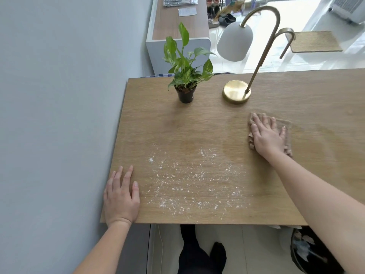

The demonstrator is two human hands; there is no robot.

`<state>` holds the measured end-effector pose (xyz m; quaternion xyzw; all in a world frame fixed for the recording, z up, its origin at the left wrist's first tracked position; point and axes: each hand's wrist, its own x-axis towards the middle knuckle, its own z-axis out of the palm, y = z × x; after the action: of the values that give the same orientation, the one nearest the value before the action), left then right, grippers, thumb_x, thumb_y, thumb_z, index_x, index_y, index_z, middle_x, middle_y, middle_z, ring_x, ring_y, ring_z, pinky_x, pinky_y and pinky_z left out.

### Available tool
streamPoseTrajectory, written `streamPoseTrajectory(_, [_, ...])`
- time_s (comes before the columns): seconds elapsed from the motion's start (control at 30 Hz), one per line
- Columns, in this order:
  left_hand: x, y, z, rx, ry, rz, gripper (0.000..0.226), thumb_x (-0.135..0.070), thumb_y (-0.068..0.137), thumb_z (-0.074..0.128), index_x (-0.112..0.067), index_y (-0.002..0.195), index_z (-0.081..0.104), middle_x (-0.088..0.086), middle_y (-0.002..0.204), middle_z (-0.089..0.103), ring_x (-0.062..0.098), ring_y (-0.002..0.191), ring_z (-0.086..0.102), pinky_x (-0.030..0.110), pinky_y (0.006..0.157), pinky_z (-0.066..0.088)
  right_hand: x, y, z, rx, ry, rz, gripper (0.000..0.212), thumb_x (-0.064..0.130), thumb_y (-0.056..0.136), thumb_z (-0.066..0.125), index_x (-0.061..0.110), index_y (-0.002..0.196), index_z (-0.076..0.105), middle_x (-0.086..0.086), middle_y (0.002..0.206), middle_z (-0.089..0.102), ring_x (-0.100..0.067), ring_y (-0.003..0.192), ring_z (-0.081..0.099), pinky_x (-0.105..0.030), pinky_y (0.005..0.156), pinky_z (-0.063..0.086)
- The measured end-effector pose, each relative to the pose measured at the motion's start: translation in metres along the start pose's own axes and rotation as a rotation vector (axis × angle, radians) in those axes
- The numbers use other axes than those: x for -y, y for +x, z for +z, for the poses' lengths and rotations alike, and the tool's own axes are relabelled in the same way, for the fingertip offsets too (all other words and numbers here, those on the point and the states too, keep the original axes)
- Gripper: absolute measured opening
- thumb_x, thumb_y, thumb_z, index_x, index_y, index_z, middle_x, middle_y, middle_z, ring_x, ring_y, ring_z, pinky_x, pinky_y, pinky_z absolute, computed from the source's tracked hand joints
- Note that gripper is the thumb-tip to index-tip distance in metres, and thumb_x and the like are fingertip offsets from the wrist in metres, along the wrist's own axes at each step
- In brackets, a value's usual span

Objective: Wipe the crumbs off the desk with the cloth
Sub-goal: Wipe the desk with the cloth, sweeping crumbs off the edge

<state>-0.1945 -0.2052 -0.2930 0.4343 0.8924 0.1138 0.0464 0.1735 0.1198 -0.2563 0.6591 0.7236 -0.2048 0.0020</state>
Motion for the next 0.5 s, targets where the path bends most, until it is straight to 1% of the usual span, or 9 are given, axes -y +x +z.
streamPoseTrajectory(0.07, [-0.002, -0.001, 0.0, -0.005, 0.0, 0.006, 0.06, -0.047, 0.102, 0.035, -0.034, 0.159, 0.047, 0.001, 0.169, 0.04, 0.029, 0.156, 0.035, 0.053, 0.125, 0.032, 0.009, -0.013, 0.009, 0.024, -0.047, -0.171, 0.053, 0.06, 0.111, 0.011, 0.057, 0.163, 0.006, 0.024, 0.173, -0.004, -0.011, 0.163, -0.007, -0.046, 0.131, -0.011])
streamPoseTrajectory(0.13, [-0.002, -0.001, 0.0, -0.011, -0.005, 0.002, 0.06, -0.047, 0.102, 0.036, -0.033, 0.158, 0.048, 0.002, 0.168, 0.04, 0.029, 0.156, 0.035, 0.053, 0.125, 0.032, -0.003, -0.039, 0.012, 0.072, -0.083, -0.327, 0.051, 0.058, 0.112, 0.012, 0.059, 0.163, 0.006, 0.028, 0.171, -0.004, -0.003, 0.161, -0.009, -0.042, 0.131, -0.01])
streamPoseTrajectory(0.2, [-0.002, -0.002, 0.0, -0.012, 0.002, 0.008, 0.059, -0.047, 0.102, 0.037, -0.033, 0.158, 0.048, 0.002, 0.168, 0.041, 0.029, 0.156, 0.035, 0.053, 0.125, 0.032, -0.033, -0.068, 0.011, 0.092, -0.116, -0.386, 0.05, 0.058, 0.112, 0.014, 0.06, 0.162, 0.008, 0.033, 0.17, -0.002, 0.004, 0.16, -0.009, -0.039, 0.132, -0.008])
streamPoseTrajectory(0.23, [-0.002, 0.0, -0.001, -0.013, 0.0, 0.006, 0.059, -0.047, 0.102, 0.037, -0.033, 0.158, 0.048, 0.002, 0.168, 0.041, 0.029, 0.156, 0.035, 0.053, 0.125, 0.032, -0.049, -0.075, 0.006, 0.095, -0.123, -0.374, 0.05, 0.059, 0.112, 0.014, 0.061, 0.162, 0.008, 0.033, 0.17, 0.0, 0.005, 0.159, -0.008, -0.038, 0.132, -0.007])
streamPoseTrajectory(0.3, [-0.004, 0.001, -0.001, -0.013, 0.003, 0.007, 0.059, -0.047, 0.102, 0.037, -0.032, 0.158, 0.049, 0.003, 0.167, 0.042, 0.03, 0.155, 0.035, 0.053, 0.124, 0.033, -0.065, -0.065, -0.003, 0.065, -0.089, -0.279, 0.049, 0.06, 0.111, 0.013, 0.062, 0.16, 0.01, 0.029, 0.172, 0.005, 0.003, 0.16, -0.005, -0.04, 0.132, -0.005])
streamPoseTrajectory(0.4, [-0.004, 0.001, -0.001, -0.014, 0.007, 0.003, 0.059, -0.046, 0.101, 0.037, -0.032, 0.158, 0.049, 0.004, 0.167, 0.042, 0.031, 0.155, 0.035, 0.052, 0.124, 0.032, -0.038, -0.027, -0.004, -0.023, 0.022, -0.02, 0.053, 0.059, 0.111, 0.016, 0.053, 0.164, 0.014, 0.023, 0.175, 0.005, -0.008, 0.163, -0.002, -0.046, 0.131, -0.008])
streamPoseTrajectory(0.43, [-0.003, 0.001, -0.001, -0.014, 0.007, 0.003, 0.06, -0.046, 0.101, 0.037, -0.032, 0.158, 0.049, 0.004, 0.167, 0.042, 0.03, 0.155, 0.035, 0.052, 0.124, 0.032, -0.022, -0.022, 0.0, -0.031, 0.037, 0.015, 0.054, 0.058, 0.112, 0.016, 0.051, 0.165, 0.014, 0.021, 0.175, 0.004, -0.01, 0.163, -0.002, -0.047, 0.131, -0.009])
streamPoseTrajectory(0.47, [-0.002, 0.0, -0.001, -0.011, 0.011, 0.005, 0.06, -0.046, 0.102, 0.037, -0.032, 0.158, 0.048, 0.003, 0.167, 0.041, 0.03, 0.156, 0.035, 0.052, 0.124, 0.031, -0.009, -0.022, 0.005, -0.026, 0.037, -0.004, 0.054, 0.058, 0.112, 0.016, 0.05, 0.166, 0.012, 0.021, 0.175, 0.003, -0.011, 0.164, -0.003, -0.047, 0.131, -0.01])
streamPoseTrajectory(0.5, [-0.002, -0.001, -0.001, -0.009, 0.015, 0.008, 0.06, -0.046, 0.102, 0.036, -0.032, 0.158, 0.048, 0.003, 0.168, 0.041, 0.03, 0.156, 0.034, 0.052, 0.125, 0.031, -0.001, -0.029, 0.011, -0.011, 0.021, -0.071, 0.054, 0.057, 0.112, 0.015, 0.052, 0.165, 0.011, 0.022, 0.174, 0.002, -0.011, 0.163, -0.003, -0.046, 0.131, -0.01])
